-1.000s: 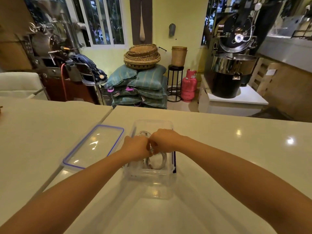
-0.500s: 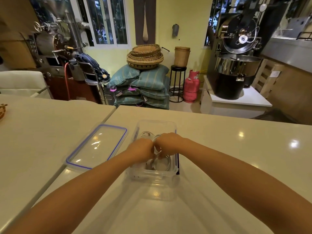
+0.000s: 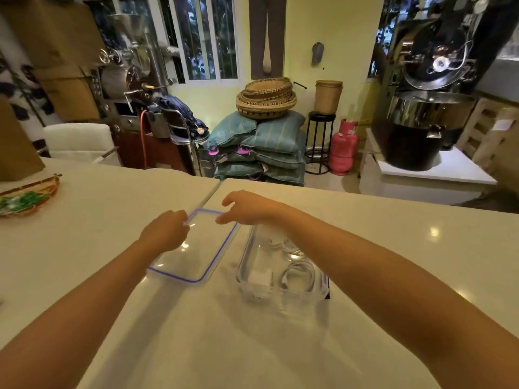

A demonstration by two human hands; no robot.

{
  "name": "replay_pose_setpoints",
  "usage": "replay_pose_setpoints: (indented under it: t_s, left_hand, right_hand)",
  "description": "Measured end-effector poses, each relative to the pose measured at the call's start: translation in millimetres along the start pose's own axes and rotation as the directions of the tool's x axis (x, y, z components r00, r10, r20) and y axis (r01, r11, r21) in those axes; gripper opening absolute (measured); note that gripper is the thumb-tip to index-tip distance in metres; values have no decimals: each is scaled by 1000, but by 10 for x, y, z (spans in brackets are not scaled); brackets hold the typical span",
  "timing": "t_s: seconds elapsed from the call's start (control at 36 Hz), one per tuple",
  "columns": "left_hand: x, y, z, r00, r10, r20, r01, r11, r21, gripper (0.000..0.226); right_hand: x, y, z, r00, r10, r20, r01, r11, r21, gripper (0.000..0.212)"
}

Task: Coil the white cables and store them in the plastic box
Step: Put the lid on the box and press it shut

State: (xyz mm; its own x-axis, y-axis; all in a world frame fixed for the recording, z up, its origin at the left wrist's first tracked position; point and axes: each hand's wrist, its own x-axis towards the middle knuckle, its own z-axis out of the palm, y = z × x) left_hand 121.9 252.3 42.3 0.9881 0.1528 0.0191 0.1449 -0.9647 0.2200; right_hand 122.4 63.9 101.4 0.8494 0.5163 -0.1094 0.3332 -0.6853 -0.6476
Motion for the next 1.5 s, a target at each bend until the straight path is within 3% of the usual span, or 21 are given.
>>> replay_pose_setpoints:
  t_s: [0.14, 0.39, 0.69, 0.78, 0.94, 1.03, 1.11, 1.25, 1.33, 1.42, 1.44, 1.5]
  left_hand:
    - [-29, -313, 176, 990, -63, 126, 60, 998, 30, 35]
    - [-26, -441, 254, 977, -125, 171, 138, 988, -65, 38]
    - [-9, -471, 305, 982, -187, 24, 186, 939, -290, 40]
    - [-20, -477, 299, 982, -186, 2, 178, 937, -301, 40]
    - [-49, -463, 179, 974, -223, -31, 193, 898, -396, 37]
    - [-51, -399, 62, 972, -237, -13, 199, 844, -498, 36]
    - [-54, -266, -54, 976, -212, 56, 199, 753, -628, 39]
    - [-95, 201, -182, 984, -81, 161, 176, 624, -761, 45]
    - [-147, 536, -237, 972, 21, 236, 189, 533, -825, 39]
    - [-161, 796, -295, 928, 160, 337, 239, 437, -867, 52]
    - [-163, 884, -323, 908, 224, 354, 238, 419, -876, 55]
    - [-171, 1062, -399, 864, 345, 366, 223, 390, -893, 62]
  right_hand:
    - [161, -140, 390, 984, 153, 95, -176, 933, 315, 45]
    - [389, -67, 781, 903, 409, 130, -418, 772, 478, 63]
    - [465, -58, 861, 835, 540, 101, -462, 592, 660, 56]
    - [472, -1, 846, 854, 517, 53, -418, 623, 662, 45]
    - [460, -21, 665, 885, 450, -116, -309, 756, 578, 41]
    - [394, -70, 489, 915, 363, -175, -207, 797, 568, 44]
    - [281, -125, 247, 928, 298, -223, -96, 770, 630, 46]
    - [-19, -207, -185, 940, 218, -262, 63, 645, 761, 42]
    - [-183, -236, -379, 925, 221, -310, 86, 671, 736, 24]
    - [-355, -235, -524, 882, 223, -416, 127, 738, 663, 4]
    - [-410, -229, -561, 863, 215, -457, 150, 755, 638, 6]
    - [-499, -205, -622, 826, 205, -524, 190, 776, 602, 31]
